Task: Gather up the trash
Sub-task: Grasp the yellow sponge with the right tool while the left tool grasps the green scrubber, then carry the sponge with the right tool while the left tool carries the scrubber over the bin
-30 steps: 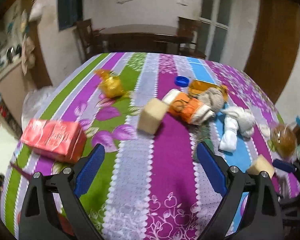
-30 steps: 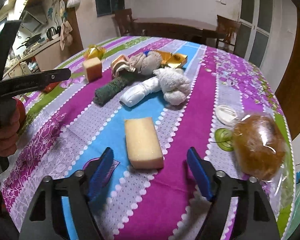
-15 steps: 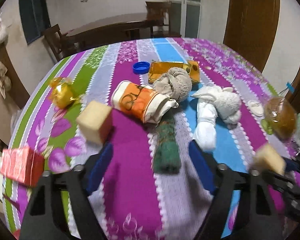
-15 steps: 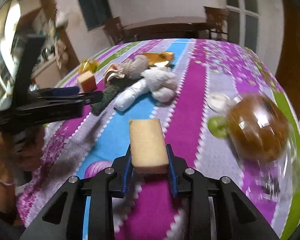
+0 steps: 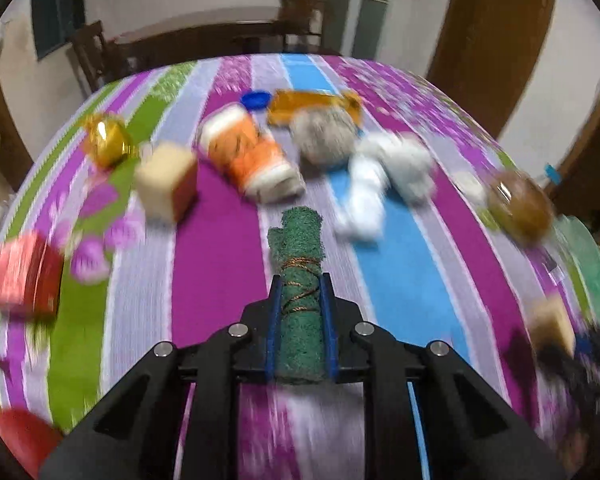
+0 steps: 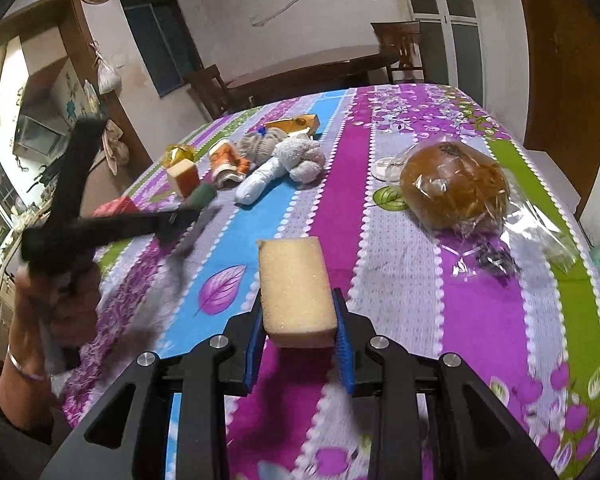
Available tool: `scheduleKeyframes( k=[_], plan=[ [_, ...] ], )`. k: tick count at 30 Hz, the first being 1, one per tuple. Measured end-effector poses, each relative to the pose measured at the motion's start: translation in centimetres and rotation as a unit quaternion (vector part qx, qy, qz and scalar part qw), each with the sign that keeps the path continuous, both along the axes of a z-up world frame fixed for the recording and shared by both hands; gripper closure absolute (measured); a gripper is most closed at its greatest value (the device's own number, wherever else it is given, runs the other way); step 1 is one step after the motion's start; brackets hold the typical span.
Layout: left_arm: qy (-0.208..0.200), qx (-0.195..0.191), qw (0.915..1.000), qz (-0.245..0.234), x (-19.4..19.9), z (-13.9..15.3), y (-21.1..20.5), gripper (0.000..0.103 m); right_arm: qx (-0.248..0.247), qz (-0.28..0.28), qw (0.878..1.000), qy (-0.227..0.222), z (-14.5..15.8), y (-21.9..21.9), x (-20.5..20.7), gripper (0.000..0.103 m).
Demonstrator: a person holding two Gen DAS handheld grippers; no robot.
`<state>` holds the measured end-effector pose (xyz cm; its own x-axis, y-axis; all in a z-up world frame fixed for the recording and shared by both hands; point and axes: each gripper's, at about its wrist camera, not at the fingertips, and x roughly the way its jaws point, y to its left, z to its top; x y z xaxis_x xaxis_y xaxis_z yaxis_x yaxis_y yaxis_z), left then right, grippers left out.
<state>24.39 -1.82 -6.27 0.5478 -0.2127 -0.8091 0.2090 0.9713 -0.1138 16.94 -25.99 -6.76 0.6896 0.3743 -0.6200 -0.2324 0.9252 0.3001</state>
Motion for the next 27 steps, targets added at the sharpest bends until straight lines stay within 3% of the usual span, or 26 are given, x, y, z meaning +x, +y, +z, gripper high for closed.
scheduleKeyframes(
  k=[7, 13, 20, 27],
  plan=[
    [-0.036, -0.014, 0.9993, -0.006, -6.9, 1.5, 1.2, 0.087, -0.025, -0.027, 0.999, -0.034, 0.9, 0.6, -2.9, 0.071],
    [-0.111, 0.042, 0.9929, 0.011, -9.8, 2.5, -0.7, 0.087, -0.037, -0.064, 0.995, -0.066, 1.5, 0.8, -5.7, 0.071],
    [-0.103, 0.026, 0.9943, 0.003, -9.6, 2.2, -1.5, 0.087, -0.04, -0.09, 0.991, -0.085, 2.0, 0.3, -7.8, 0.071],
    [-0.098, 0.034, 0.9946, -0.006, -10.0, 1.5, -2.4, 0.087, -0.035, -0.1, 0.991, -0.081, 1.8, -0.2, -8.6, 0.071]
  ],
)
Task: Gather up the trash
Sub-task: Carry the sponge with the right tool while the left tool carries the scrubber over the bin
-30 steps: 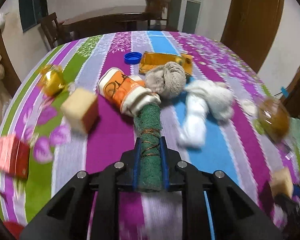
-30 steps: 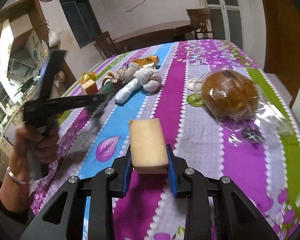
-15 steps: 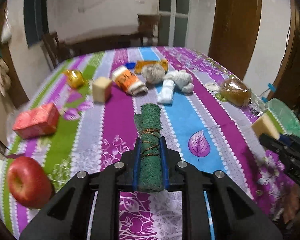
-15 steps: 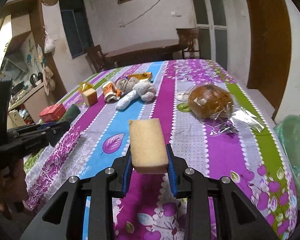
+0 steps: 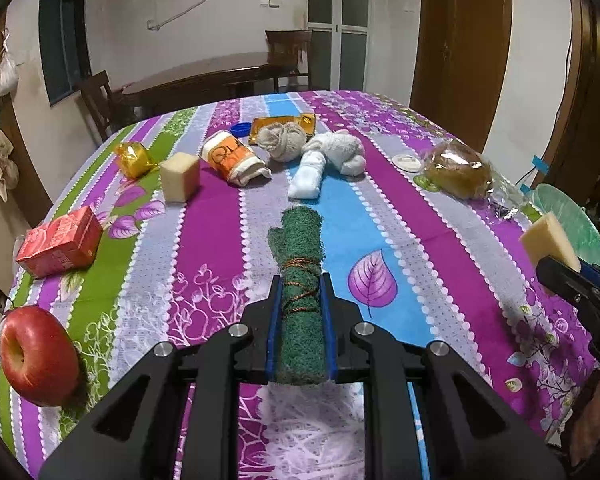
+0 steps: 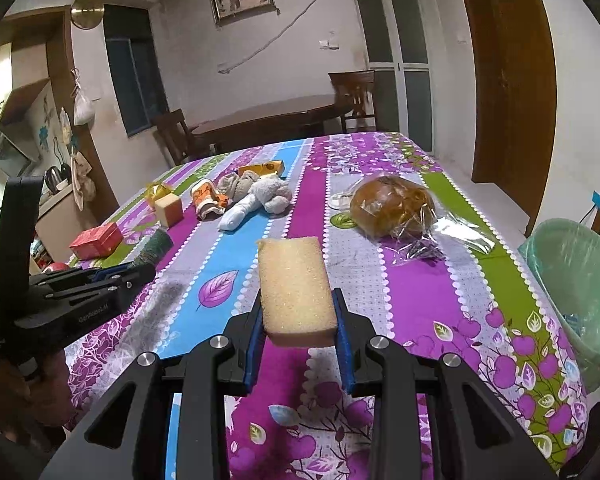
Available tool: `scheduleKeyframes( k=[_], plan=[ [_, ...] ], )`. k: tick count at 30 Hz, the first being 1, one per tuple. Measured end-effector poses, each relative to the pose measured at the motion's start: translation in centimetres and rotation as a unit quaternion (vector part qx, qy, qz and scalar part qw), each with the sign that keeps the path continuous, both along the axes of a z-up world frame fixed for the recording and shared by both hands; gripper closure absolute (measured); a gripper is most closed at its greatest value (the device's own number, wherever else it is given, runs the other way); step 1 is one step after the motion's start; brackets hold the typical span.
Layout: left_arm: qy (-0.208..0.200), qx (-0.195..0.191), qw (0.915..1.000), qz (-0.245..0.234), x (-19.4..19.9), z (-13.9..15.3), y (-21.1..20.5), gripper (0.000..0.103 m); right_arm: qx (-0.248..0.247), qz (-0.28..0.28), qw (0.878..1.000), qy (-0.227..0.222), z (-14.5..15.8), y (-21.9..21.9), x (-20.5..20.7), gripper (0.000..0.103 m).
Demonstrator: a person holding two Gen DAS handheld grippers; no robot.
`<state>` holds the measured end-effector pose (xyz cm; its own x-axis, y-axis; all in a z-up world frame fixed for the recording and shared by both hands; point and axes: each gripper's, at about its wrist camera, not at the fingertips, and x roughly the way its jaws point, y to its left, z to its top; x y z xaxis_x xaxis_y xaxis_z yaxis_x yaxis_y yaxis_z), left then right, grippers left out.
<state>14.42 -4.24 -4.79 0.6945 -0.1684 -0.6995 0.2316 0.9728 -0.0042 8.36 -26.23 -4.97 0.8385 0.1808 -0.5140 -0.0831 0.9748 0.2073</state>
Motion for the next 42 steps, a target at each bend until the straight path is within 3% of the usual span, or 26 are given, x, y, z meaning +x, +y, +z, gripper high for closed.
scheduleKeyframes(
  k=[20, 42],
  plan=[
    [-0.01, 0.006, 0.9999, -0.002, -0.4, 0.5, -0.9, 0.087, 0.029, -0.002, 0.999, 0.016, -0.1, -1.2, 0.2, 0.071],
    [-0.018, 0.047, 0.9986, 0.016, 0.3, -0.1, -2.6, 0.087, 0.041, -0.011, 0.999, 0.02, -0.4, -2.0, -0.2, 0.071]
  ],
)
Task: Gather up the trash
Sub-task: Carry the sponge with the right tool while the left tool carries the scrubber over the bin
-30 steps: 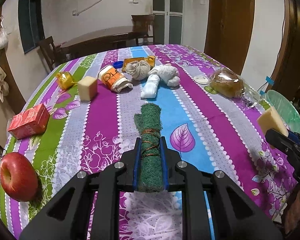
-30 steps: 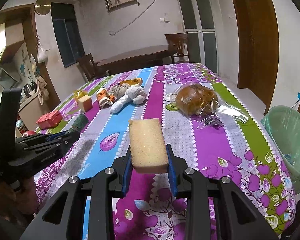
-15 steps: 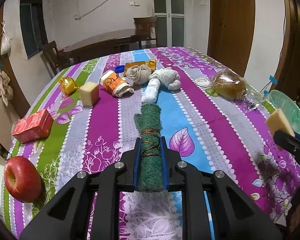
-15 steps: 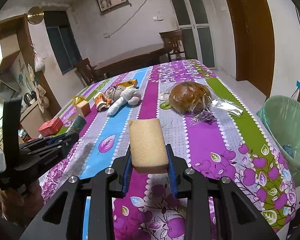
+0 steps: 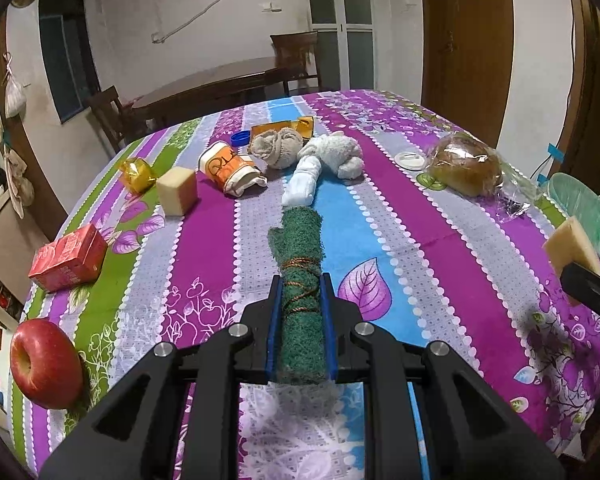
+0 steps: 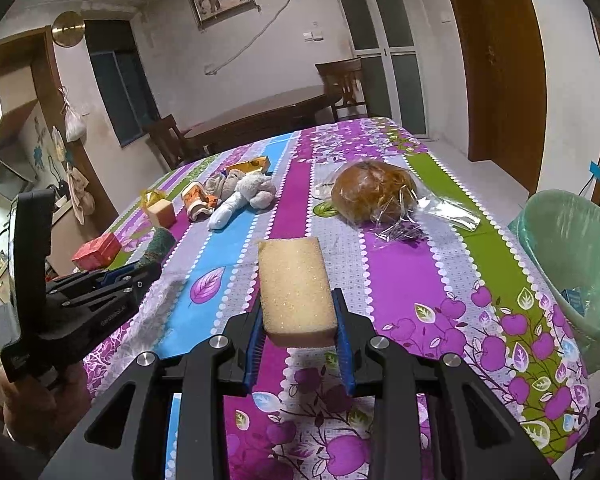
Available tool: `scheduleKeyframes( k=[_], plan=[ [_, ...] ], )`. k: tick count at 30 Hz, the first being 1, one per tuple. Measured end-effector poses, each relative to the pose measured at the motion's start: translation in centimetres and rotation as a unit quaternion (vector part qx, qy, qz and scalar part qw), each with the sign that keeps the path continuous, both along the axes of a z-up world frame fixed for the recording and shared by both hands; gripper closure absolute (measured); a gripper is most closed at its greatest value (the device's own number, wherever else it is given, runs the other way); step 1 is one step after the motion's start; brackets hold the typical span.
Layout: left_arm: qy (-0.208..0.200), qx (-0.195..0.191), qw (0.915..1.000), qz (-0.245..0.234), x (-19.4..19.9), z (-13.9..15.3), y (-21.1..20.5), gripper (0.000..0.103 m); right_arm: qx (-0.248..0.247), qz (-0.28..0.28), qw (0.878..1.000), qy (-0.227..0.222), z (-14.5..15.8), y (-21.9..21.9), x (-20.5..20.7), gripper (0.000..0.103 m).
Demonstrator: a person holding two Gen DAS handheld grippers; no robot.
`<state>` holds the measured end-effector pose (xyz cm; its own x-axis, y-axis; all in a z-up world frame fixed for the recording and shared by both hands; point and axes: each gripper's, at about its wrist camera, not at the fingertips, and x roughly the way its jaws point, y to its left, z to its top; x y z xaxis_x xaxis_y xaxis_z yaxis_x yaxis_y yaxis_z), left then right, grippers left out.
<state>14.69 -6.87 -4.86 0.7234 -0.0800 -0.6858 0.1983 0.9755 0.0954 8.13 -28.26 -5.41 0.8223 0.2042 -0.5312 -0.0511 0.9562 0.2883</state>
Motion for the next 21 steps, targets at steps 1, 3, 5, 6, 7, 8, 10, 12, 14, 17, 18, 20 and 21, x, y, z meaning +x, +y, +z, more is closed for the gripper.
scheduleKeyframes(
  k=[1, 3, 5, 6, 7, 8, 10, 12, 14, 17, 18, 20, 21],
  plan=[
    [0.0, 0.001, 1.0, -0.001, 0.0, 0.0, -0.1, 0.087, 0.001, 0.0, 1.0, 0.0, 0.0, 0.0, 0.0, 0.071],
    [0.001, 0.002, 1.0, -0.002, 0.0, 0.0, -0.3, 0.087, 0.0, 0.001, 1.0, 0.001, 0.0, 0.0, 0.0, 0.071],
    [-0.001, 0.004, 1.0, -0.004, 0.1, 0.2, -0.5, 0.087, -0.002, 0.001, 1.0, 0.0, 0.1, 0.0, 0.0, 0.071],
    [-0.004, 0.006, 1.0, -0.006, 0.1, 0.3, -0.7, 0.087, -0.004, 0.0, 1.0, -0.001, 0.2, -0.1, 0.0, 0.071],
    [-0.005, 0.006, 0.9999, -0.007, 0.2, 0.5, -0.9, 0.087, -0.005, -0.002, 1.0, -0.002, 0.3, -0.2, 0.0, 0.071],
    [-0.008, 0.006, 0.9999, -0.009, 0.3, 0.7, -1.1, 0.087, -0.006, -0.003, 1.0, -0.003, 0.4, -0.3, -0.1, 0.071],
    [-0.014, 0.007, 0.9998, -0.013, 0.5, 1.0, -1.7, 0.087, -0.009, -0.009, 1.0, -0.006, 0.6, -0.8, 0.0, 0.071],
    [-0.018, 0.008, 0.9996, -0.018, 0.7, 1.3, -2.2, 0.087, -0.012, -0.017, 1.0, -0.009, 1.0, -1.5, -0.1, 0.071],
    [-0.021, 0.009, 0.9995, -0.024, 0.9, 1.5, -2.9, 0.087, -0.013, -0.025, 1.0, -0.014, 1.3, -2.2, -0.2, 0.071],
    [-0.025, 0.011, 0.999, -0.035, 1.0, 1.8, -4.2, 0.087, -0.014, -0.037, 0.999, -0.02, 1.9, -3.2, -0.5, 0.071],
    [-0.027, 0.012, 0.9987, -0.041, 1.0, 2.0, -4.7, 0.087, -0.015, -0.042, 0.999, -0.022, 2.1, -3.6, -0.6, 0.071],
    [-0.031, 0.015, 0.9982, -0.05, 0.9, 2.2, -5.6, 0.087, -0.016, -0.051, 0.998, -0.025, 2.3, -4.3, -0.8, 0.071],
    [-0.033, 0.015, 0.9979, -0.054, 1.0, 2.3, -6.0, 0.087, -0.017, -0.057, 0.998, -0.026, 2.4, -4.8, -0.9, 0.071]
  ],
)
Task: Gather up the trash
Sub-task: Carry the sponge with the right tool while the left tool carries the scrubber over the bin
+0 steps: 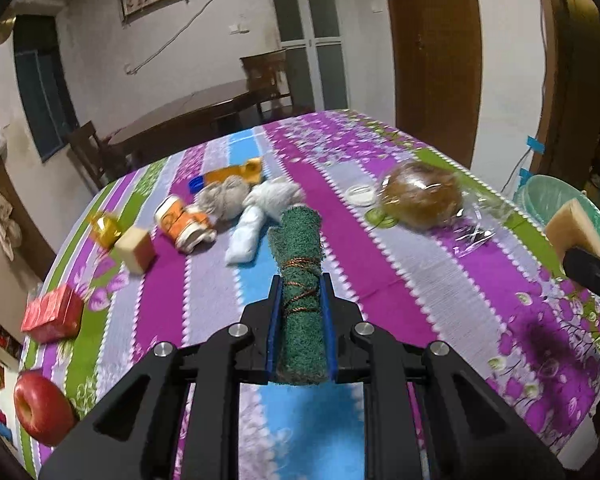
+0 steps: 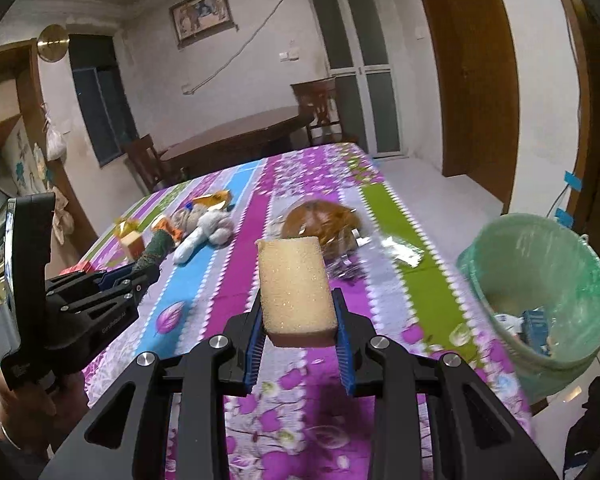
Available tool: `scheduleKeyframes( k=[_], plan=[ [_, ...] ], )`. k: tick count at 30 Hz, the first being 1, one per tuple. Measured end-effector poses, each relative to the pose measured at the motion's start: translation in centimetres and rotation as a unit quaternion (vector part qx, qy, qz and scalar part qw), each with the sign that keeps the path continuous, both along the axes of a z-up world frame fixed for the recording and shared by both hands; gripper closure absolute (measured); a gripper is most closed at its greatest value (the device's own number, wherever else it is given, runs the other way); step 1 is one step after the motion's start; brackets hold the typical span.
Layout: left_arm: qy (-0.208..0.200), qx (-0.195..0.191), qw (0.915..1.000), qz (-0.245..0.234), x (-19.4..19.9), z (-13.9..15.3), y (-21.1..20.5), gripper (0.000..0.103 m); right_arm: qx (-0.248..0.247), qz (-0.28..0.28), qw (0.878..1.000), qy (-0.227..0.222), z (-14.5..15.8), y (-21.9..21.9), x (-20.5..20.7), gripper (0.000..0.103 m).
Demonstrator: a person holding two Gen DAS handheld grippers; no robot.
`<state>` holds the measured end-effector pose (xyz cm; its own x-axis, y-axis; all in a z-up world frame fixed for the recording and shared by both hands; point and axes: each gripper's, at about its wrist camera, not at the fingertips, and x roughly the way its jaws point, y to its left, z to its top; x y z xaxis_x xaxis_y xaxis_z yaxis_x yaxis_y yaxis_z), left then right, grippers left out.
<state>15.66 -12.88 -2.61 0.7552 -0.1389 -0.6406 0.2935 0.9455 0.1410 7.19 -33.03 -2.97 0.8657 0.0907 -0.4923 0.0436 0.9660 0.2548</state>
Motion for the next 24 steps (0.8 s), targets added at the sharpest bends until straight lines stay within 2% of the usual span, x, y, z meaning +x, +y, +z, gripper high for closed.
scheduleKeyframes(
  k=[15, 18, 24],
  plan=[
    [-0.01, 0.009, 0.9965, -0.082, 0.8, 2.1, -7.9, 0.086, -0.031, -0.054, 0.998, 0.002, 2.8, -6.8, -1.4, 0.071],
    [-0.004, 0.005, 0.9947, -0.103, 1.1, 2.6, -9.6, 0.086, -0.057, -0.07, 0.996, 0.009, 3.5, -8.5, -1.5, 0.071],
    [0.01, 0.008, 0.9894, -0.144, 1.5, 2.9, -13.7, 0.086, -0.073, -0.082, 0.993, 0.036, 4.2, -12.4, -1.6, 0.071]
  ],
)
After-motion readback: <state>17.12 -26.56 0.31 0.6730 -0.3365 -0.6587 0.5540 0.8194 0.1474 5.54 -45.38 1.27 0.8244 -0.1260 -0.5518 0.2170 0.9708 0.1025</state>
